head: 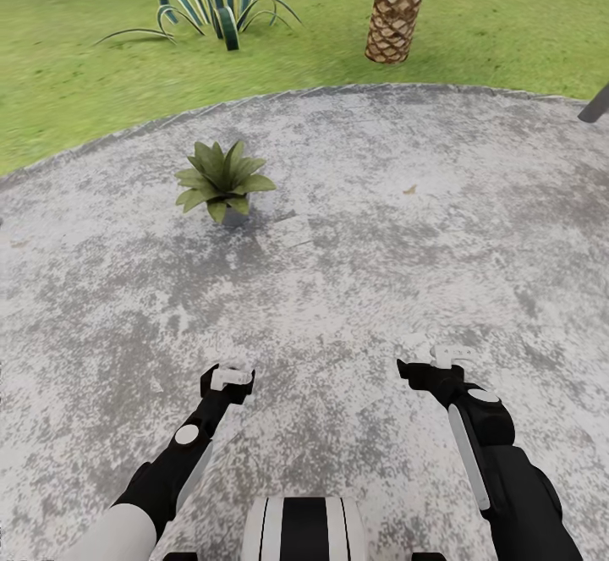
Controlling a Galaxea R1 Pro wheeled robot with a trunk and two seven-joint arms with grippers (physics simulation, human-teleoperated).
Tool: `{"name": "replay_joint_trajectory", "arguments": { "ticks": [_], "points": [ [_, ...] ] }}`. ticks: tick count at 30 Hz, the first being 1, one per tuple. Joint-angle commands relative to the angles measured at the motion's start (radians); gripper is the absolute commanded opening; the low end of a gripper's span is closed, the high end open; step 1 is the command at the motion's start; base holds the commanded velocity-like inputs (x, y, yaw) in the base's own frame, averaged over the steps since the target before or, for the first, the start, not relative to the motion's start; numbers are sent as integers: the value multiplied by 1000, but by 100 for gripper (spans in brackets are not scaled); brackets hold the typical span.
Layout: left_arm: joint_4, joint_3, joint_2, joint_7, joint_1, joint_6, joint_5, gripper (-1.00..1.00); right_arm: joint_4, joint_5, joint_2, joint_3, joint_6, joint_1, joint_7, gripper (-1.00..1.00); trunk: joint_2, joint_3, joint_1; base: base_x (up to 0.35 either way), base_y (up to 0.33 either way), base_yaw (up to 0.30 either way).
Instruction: Pick up the pesticide atomizer in the garden and spray insectifuge to fully cover both potted plants in the garden.
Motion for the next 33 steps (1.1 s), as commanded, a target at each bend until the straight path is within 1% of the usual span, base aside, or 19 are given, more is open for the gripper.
{"name": "replay_joint_trajectory", "arguments": {
  "ticks": [1, 18, 25, 33],
  "points": [
    [1, -1, 0, 0, -1, -3, 0, 100, -1, 0, 0, 0, 5, 0, 1, 100, 0, -1, 0, 0, 0, 67],
    [1, 1, 0, 0, -1, -3, 0, 100, -1, 0, 0, 0, 5, 0, 1, 100, 0, -1, 0, 0, 0, 31],
    [1, 1, 0, 0, -1, -3, 0, 100, 0, 0, 0, 1, 5, 0, 2, 100, 0, -8, 0, 0, 0, 1],
    [1, 2, 0, 0, -1, -3, 1, 100, 0, 0, 0, 1, 5, 0, 3, 100, 0, -10, 0, 0, 0, 0]
  ]
}}
